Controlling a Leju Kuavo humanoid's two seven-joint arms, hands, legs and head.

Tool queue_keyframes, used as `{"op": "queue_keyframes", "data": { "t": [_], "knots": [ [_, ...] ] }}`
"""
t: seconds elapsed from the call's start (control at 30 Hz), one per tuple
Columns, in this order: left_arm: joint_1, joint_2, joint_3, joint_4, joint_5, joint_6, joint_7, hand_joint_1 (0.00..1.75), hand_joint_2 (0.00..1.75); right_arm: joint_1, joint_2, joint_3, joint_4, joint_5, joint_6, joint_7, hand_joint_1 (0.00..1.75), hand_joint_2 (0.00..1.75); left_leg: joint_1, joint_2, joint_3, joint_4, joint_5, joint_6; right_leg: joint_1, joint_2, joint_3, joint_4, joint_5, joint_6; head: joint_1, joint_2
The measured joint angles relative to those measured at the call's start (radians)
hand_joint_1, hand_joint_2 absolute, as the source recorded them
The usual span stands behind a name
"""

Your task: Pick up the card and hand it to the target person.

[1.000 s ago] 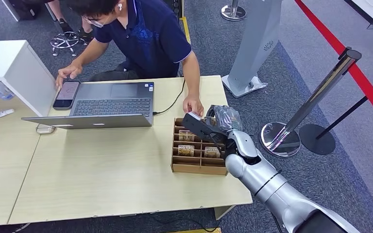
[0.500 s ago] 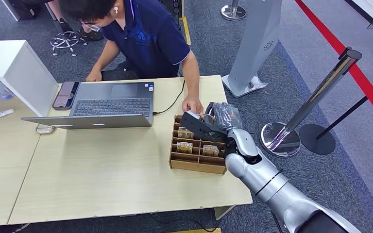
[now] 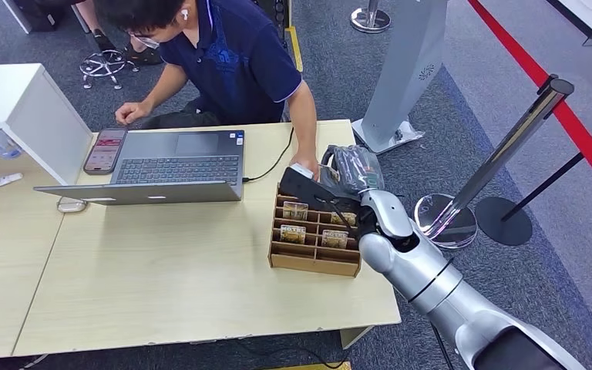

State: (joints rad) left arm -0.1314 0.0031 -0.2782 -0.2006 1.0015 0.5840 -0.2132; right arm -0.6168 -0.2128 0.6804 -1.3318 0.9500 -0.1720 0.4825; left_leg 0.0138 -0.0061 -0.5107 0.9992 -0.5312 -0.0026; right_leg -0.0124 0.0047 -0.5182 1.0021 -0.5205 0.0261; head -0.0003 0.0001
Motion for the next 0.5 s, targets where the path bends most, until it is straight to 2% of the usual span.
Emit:
{"op": "queue_keyframes", "data": {
  "t": [0.3, 0.5],
  "knots": [
    [0.000, 0.000, 0.005, 0.000, -0.018, -0.004, -0.006, 0.00, 0.00, -0.104, 0.000, 0.008, -0.012, -0.031, -0.021, -0.053, 1.75, 1.75, 0.000, 0.000, -0.001, 0.000, 0.000, 0.000, 0.000, 0.000, 0.000, 0.000, 0.000, 0.000, 0.000, 0.000],
    [-0.001, 0.000, 0.005, 0.000, -0.039, -0.008, -0.006, 0.00, 0.00, -0.212, 0.035, 0.027, 0.083, -0.113, -0.085, -0.131, 1.75, 1.75, 0.000, 0.000, -0.001, 0.000, 0.000, 0.000, 0.000, 0.000, 0.000, 0.000, 0.000, 0.000, 0.000, 0.000]
  ]
}}
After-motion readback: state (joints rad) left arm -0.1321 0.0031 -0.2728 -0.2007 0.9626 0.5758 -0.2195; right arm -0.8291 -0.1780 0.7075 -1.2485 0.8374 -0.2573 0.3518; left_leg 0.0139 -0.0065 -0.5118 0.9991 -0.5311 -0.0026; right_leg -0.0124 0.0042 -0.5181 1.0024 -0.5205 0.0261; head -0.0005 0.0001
